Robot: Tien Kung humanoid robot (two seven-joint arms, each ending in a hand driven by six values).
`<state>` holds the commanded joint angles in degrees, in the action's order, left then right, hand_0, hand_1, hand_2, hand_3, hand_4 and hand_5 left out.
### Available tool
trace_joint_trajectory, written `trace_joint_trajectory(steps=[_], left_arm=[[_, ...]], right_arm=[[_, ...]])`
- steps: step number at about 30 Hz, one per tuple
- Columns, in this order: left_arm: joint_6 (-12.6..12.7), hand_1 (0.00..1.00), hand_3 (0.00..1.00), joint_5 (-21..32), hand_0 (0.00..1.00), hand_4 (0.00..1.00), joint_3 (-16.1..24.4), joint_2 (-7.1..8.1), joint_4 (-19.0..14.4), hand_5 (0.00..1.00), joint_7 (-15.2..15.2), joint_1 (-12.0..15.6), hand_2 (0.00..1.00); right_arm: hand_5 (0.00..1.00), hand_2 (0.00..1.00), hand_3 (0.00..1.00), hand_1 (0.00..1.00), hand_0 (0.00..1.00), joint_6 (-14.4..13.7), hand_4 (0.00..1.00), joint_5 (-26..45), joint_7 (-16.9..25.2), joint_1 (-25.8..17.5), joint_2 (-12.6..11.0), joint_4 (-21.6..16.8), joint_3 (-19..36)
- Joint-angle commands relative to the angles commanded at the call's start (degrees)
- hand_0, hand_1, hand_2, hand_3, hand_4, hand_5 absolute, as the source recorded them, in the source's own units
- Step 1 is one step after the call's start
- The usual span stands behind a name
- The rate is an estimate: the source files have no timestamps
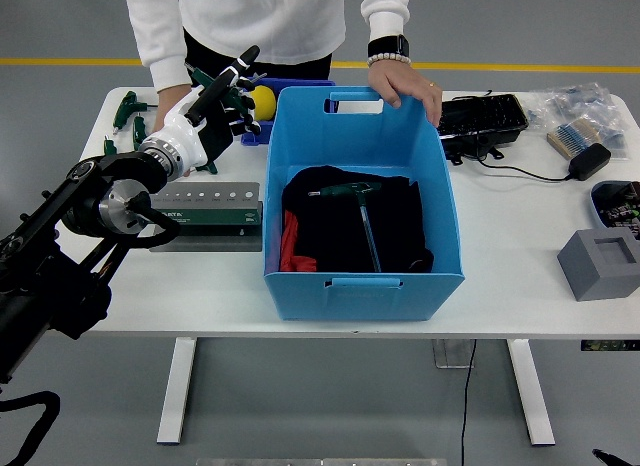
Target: Lift tool from toolbox,place it in box,lift tool from toolbox,place it in box
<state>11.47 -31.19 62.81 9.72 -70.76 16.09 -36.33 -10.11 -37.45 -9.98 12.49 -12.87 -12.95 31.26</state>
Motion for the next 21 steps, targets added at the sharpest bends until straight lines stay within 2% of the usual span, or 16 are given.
trace_joint_trajectory(steps=[4,5,10,11,13,16,17,21], left_arm=[[0.21,0.08,0.191,-0.69,0.079,0.847,0.0,-0.07,-0.19,0.152,0.18,-0.05,0.177],[0.26,0.058,0.17,-0.82,0.064,0.814,-0.06,-0.08,-0.2,0.118,0.2,-0.06,0.155],[1.85,0.058,0.17,-2.84,0.064,0.814,-0.97,-0.19,-0.19,0.118,-0.33,-0.16,0.155],[2.03,0.015,0.138,-3.52,0.041,0.786,-1.28,-0.23,-0.22,0.177,-0.59,-0.21,0.1],[2.23,0.015,0.138,-4.89,0.041,0.786,-1.81,-0.25,-0.34,0.177,-1.21,-0.33,0.1],[1.8,0.015,0.138,-8.65,0.041,0.786,-3.13,-0.18,-0.77,0.177,-2.86,-0.81,0.1],[1.4,0.008,0.131,-9.98,0.036,0.767,-3.8,-0.13,-0.89,0.214,-3.67,-1.05,0.096],[-0.92,0.008,0.131,-18.59,0.036,0.767,-8.02,0.17,-0.63,0.214,-8.41,-2.49,0.096]], right_arm=[[0.645,0.669,0.542,0.6,0.618,0.02,0.774,-0.05,0.0,0.05,-0.04,-0.01,-0.01],[0.646,0.669,0.542,0.6,0.619,0.02,0.775,-0.02,0.01,0.06,-0.06,-0.01,-0.02],[0.646,0.669,0.542,0.6,0.619,-0.01,0.775,0.09,0.04,0.17,-0.18,-0.03,-0.12],[0.645,0.669,0.543,0.6,0.618,-0.03,0.775,0.12,0.04,0.19,-0.19,-0.03,-0.12],[0.645,0.669,0.543,0.6,0.618,-0.05,0.775,0.16,0.05,0.22,-0.22,-0.03,-0.15],[0.645,0.669,0.543,0.6,0.618,-0.05,0.775,0.2,0.06,0.23,-0.26,-0.05,-0.16],[0.645,0.669,0.542,0.6,0.618,-0.07,0.776,0.28,0.08,0.21,-0.27,-0.05,-0.2],[0.645,0.669,0.542,0.6,0.618,-0.1,0.776,0.29,0.04,0.02,-0.26,-0.07,-0.15]])
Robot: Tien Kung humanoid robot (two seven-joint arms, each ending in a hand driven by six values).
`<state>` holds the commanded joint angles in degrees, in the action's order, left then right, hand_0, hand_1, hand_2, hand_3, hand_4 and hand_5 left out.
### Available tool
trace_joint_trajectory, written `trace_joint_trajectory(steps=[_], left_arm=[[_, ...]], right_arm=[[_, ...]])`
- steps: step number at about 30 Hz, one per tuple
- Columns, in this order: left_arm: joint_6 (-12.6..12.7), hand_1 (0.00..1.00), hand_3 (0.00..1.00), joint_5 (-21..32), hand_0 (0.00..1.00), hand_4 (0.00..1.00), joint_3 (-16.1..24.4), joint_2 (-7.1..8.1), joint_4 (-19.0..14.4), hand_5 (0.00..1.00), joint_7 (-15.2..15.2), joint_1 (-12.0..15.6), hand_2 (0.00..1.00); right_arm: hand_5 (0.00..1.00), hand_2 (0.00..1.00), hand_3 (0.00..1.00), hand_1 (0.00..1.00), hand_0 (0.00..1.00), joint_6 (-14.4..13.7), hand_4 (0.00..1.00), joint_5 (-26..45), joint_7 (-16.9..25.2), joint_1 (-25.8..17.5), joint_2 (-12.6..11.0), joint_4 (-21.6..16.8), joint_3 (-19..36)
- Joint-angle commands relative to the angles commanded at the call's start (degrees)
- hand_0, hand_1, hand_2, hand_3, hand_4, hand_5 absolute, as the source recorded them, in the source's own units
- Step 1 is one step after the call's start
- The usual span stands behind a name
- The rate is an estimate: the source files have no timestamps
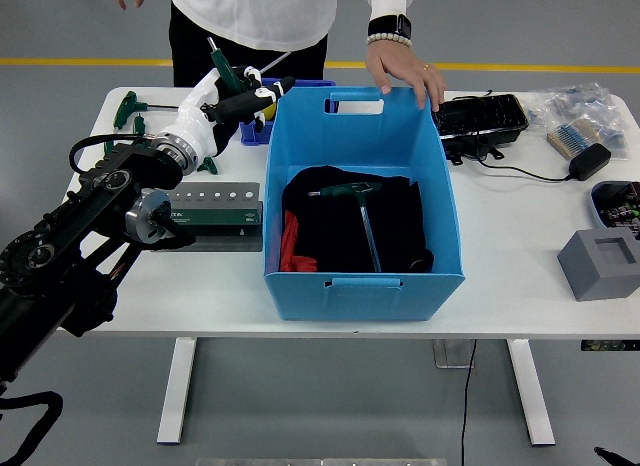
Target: Lift tool from toolbox,place it in box,lift tool from toolbox,place it in box
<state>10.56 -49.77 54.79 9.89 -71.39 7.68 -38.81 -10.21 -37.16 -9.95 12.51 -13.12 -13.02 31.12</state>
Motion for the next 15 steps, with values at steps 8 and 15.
trace_joint_trajectory(steps=[8,15], left_arm=[[-3.47,0.014,0.138,-18.19,0.046,0.751,-12.24,-0.61,7.17,0.251,-9.86,-4.28,0.101],[-4.22,0.016,0.139,-34.81,0.053,0.748,-20.17,-2.67,16.88,0.248,-12.78,-8.81,0.102]], right_arm=[[0.647,0.67,0.543,0.602,0.618,-0.02,0.777,-0.67,-0.19,-0.14,0.04,-0.05,0.35],[0.649,0.672,0.542,0.603,0.618,-0.07,0.776,-1.05,-0.3,-0.01,0.0,-0.11,0.54]])
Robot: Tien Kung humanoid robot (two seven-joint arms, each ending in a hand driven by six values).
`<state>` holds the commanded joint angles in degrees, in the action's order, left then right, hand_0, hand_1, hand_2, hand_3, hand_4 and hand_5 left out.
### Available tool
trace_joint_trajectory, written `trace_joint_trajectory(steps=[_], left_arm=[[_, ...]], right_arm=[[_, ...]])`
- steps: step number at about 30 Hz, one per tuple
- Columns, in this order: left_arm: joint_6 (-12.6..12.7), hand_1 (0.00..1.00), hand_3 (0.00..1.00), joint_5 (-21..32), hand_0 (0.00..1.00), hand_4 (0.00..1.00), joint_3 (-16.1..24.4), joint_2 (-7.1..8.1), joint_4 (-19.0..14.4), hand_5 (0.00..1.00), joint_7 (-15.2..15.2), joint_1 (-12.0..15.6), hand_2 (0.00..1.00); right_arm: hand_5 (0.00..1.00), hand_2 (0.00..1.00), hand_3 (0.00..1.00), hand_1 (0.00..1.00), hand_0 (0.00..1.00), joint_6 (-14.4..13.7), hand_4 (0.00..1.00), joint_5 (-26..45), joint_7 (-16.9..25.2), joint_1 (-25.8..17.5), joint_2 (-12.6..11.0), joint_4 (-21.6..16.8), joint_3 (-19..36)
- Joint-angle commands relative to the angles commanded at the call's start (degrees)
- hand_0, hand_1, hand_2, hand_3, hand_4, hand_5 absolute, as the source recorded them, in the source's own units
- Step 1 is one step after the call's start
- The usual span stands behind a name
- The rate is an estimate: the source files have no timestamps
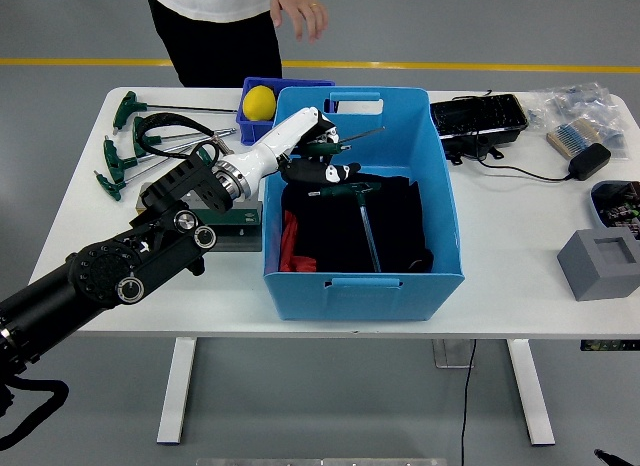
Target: Lift tool from toolbox,place it in box,lift tool from toolbox,place it in box
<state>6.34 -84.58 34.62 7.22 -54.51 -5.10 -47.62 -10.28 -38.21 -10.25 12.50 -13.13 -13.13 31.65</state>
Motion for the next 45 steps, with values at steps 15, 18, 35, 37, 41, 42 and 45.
trace_joint_trajectory(steps=[15,18,35,37,41,42,45], left_arm=[[7.57,0.033,0.159,-34.18,0.075,0.745,-4.89,-4.77,13.68,0.229,-0.88,-5.56,0.123],[7.44,0.085,0.266,-36.91,0.109,0.756,-5.69,-4.75,13.76,0.231,-0.39,-5.51,0.2],[-0.4,0.425,0.629,-28.75,0.317,0.998,-6.14,-7.22,14.03,0.524,-0.56,-5.21,0.621],[-1.16,0.425,0.629,-29.3,0.317,0.998,-5.95,-7.17,13.11,0.524,-0.52,-5.04,0.621],[-2.39,0.603,0.732,-29.96,0.496,0.998,-5.59,-7.06,12.09,0.559,-0.6,-4.86,0.761],[-2.54,0.603,0.732,-30.15,0.496,0.998,-5.41,-7.06,11.94,0.559,-0.69,-4.85,0.761],[-2.53,0.603,0.732,-30.68,0.496,0.998,-4.48,-6.88,11.3,0.559,-1.08,-4.75,0.761]], right_arm=[[0.65,0.672,0.543,0.604,0.618,0.03,0.776,-0.18,-0.16,0.71,-0.14,-0.11,0.01],[0.652,0.67,0.543,0.604,0.618,0.06,0.775,-0.05,-0.14,0.74,-0.17,-0.1,-0.05],[0.653,0.671,0.543,0.605,0.619,0.09,0.775,0.73,0.12,1.11,-0.47,-0.06,-0.63],[0.653,0.671,0.543,0.605,0.619,0.05,0.775,1.06,0.17,1.1,-0.52,-0.05,-0.72],[0.653,0.671,0.543,0.603,0.619,0.06,0.775,1.11,0.17,1.11,-0.56,-0.04,-0.73],[0.653,0.671,0.543,0.603,0.619,0.07,0.775,1.09,0.16,1.12,-0.57,-0.04,-0.73],[0.653,0.671,0.543,0.603,0.619,0.11,0.775,0.93,0.12,1.09,-0.57,-0.05,-0.65]])
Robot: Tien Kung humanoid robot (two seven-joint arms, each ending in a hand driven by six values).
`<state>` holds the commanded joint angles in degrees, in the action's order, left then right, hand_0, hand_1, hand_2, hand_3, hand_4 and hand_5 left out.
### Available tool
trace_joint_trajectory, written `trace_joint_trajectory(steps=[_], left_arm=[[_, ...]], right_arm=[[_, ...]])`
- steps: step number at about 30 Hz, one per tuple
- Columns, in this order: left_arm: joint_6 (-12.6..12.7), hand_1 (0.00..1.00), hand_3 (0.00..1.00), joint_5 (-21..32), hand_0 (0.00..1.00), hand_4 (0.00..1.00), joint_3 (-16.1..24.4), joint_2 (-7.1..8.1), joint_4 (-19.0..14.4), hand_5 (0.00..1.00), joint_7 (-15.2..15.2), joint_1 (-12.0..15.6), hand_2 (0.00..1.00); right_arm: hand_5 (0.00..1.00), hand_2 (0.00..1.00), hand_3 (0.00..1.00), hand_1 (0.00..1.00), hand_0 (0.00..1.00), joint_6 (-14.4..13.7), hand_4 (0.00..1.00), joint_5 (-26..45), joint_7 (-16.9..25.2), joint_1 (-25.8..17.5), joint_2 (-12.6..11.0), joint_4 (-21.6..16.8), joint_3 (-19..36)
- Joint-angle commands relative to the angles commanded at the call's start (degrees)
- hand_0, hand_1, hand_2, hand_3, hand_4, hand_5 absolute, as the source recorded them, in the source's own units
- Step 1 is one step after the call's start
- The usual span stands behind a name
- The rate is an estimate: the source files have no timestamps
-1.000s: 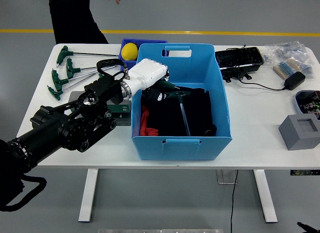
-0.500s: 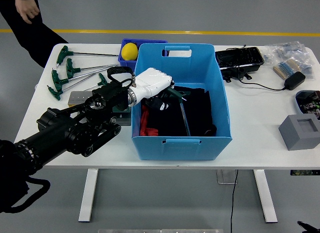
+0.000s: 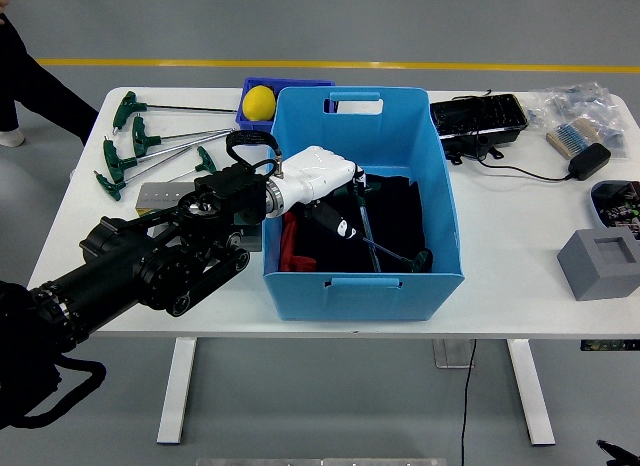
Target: Lift tool from toolbox,place it in box,lift tool from toolbox,place it in box
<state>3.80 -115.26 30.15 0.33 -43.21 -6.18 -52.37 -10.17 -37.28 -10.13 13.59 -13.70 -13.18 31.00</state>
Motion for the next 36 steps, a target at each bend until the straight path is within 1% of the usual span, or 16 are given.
trace_joint_trajectory(steps=[1,2,7,9,12,13,14,17,19,20,23,25,26,28,31,36], left_arm=[[0.07,0.603,0.732,-0.11,0.496,0.998,0.29,0.08,-0.18,0.559,-0.08,0.04,0.761],[0.2,0.699,0.766,-0.19,0.64,0.998,0.64,0.16,-0.37,0.591,-0.21,0.11,0.842],[4.14,0.699,0.766,0.78,0.64,0.998,6.35,1.54,-3.93,0.591,-2.45,2.44,0.842],[5.4,0.685,0.753,1.63,0.646,0.998,8.86,2.08,-5.76,0.607,-2.85,3.48,0.795],[7.29,0.685,0.753,4.79,0.646,0.998,15.57,3.81,-11.73,0.607,-3.72,6.88,0.795],[7.4,0.685,0.753,5.81,0.646,0.998,17.67,4.18,-13.48,0.607,-3.7,7.6,0.795],[7.25,0.623,0.697,7.68,0.545,0.998,19.6,4.73,-15.28,0.628,-3.38,8.61,0.733],[6.58,0.623,0.697,12.89,0.545,0.998,24.8,6.21,-20.09,0.628,-2.46,11.26,0.733],[5.61,0.623,0.697,15.36,0.545,0.998,28.32,7.35,-22.99,0.628,-1.78,13.51,0.733],[4.89,0.583,0.665,17.17,0.515,0.998,30.3,7.89,-24.3,0.635,-1.25,14.93,0.687],[1.67,0.583,0.665,22.5,0.515,0.998,34.95,9.61,-26.8,0.635,1.04,19.21,0.687],[-0.54,0.583,0.665,25.06,0.515,0.998,37.59,10.19,-27.22,0.635,2.99,21.82,0.687],[-1.89,0.6,0.661,26.97,0.537,0.991,39.13,10.47,-27.35,0.73,4.24,23.57,0.7],[-3.37,0.6,0.661,31.07,0.537,0.991,41.54,10.94,-27.77,0.73,5.74,26.79,0.7],[-6.07,0.6,0.661,35.48,0.537,0.991,44.96,11.36,-28.84,0.73,6.19,31.29,0.7],[-10.3,0.607,0.664,35.46,0.544,0.958,50.99,11.88,-28.24,0.757,5.57,37.32,0.697]], right_arm=[[0.653,0.671,0.543,0.603,0.619,0.01,0.775,-0.02,0.0,0.01,-0.01,0.0,0.0],[0.653,0.671,0.543,0.604,0.619,0.02,0.775,0.0,0.01,0.0,-0.02,0.0,-0.03],[0.653,0.671,0.543,0.604,0.619,-0.09,0.775,0.68,0.2,-0.13,0.02,0.05,-0.35],[0.653,0.67,0.543,0.603,0.619,-0.14,0.774,1.01,0.29,-0.16,0.01,0.08,-0.5],[0.653,0.67,0.543,0.603,0.619,-0.23,0.774,1.53,0.51,-0.24,-0.03,0.17,-0.75],[0.653,0.67,0.543,0.603,0.619,-0.26,0.774,1.67,0.56,-0.28,-0.04,0.19,-0.81],[0.653,0.67,0.543,0.603,0.62,-0.3,0.775,1.83,0.61,-0.35,-0.03,0.22,-0.83],[0.653,0.67,0.543,0.603,0.62,-0.41,0.775,2.07,0.75,-0.42,0.03,0.32,-0.9],[0.653,0.67,0.543,0.603,0.62,-0.49,0.775,2.16,0.85,-0.48,0.15,0.42,-0.86],[0.651,0.669,0.543,0.602,0.619,-0.5,0.775,2.26,0.9,-0.53,0.18,0.44,-0.91],[0.651,0.669,0.543,0.602,0.619,-0.52,0.775,2.38,0.97,-0.76,0.32,0.44,-0.97],[0.651,0.669,0.543,0.602,0.619,-0.6,0.775,2.5,1.04,-0.91,0.49,0.49,-0.93],[0.652,0.67,0.543,0.602,0.619,-0.67,0.775,2.52,1.06,-1.05,0.61,0.51,-0.87],[0.652,0.67,0.543,0.602,0.619,-0.73,0.775,2.24,1.0,-1.31,0.84,0.51,-0.59],[0.652,0.67,0.543,0.602,0.619,-0.66,0.775,1.45,0.79,-1.64,1.02,0.46,-0.18],[0.651,0.67,0.541,0.602,0.618,-0.45,0.774,-0.27,0.4,-2.0,1.19,0.43,0.71]])
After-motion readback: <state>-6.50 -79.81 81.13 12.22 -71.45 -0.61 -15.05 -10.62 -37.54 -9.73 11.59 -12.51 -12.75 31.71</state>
